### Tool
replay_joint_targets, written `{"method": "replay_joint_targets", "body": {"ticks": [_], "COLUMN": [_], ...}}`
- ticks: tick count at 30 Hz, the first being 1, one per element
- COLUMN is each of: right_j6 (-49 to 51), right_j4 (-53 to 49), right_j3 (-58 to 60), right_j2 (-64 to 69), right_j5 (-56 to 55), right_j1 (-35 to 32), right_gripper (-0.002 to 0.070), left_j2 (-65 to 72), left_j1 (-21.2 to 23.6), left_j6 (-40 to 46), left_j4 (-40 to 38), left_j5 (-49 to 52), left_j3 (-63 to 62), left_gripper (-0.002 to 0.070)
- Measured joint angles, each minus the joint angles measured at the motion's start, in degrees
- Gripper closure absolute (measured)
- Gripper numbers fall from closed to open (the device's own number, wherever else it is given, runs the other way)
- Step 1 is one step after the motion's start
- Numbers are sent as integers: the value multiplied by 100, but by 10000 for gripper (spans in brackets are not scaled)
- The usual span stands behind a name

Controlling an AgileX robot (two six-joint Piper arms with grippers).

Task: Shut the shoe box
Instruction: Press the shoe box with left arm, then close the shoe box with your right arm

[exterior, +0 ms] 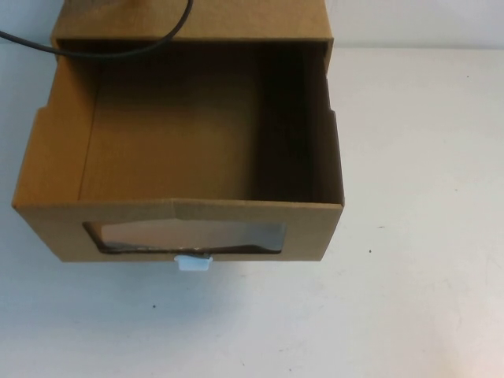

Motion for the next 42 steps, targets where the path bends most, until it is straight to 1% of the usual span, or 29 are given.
{"method": "replay_joint_targets", "body": {"ticks": [21,23,25,28,33,38,40,42], "right_j6": [0,0,0,0,-43,-247,-273,-287], "right_j4": [0,122,462,1298,3311,4075,4205,4213], "right_j3": [0,0,0,0,0,0,-127,-528], "right_j2": [0,0,0,0,0,0,0,42], "right_j5": [-14,-107,-264,-622,-1360,-1673,-1371,-875], "right_j1": [0,0,0,0,0,0,0,0], "right_gripper": [687,687,687,687,687,687,687,687], "left_j2": [95,95,95,95,95,103,103,103], "left_j1": [0,0,0,0,0,0,0,0], "left_j6": [99,102,124,124,124,133,133,133], "left_j4": [-193,-193,-193,-204,-215,-226,-234,-234], "left_j5": [37,37,37,37,37,37,37,42], "left_j3": [-72,-72,-72,-72,-72,-72,-72,-72], "left_gripper": [677,678,677,677,677,677,677,677]}}
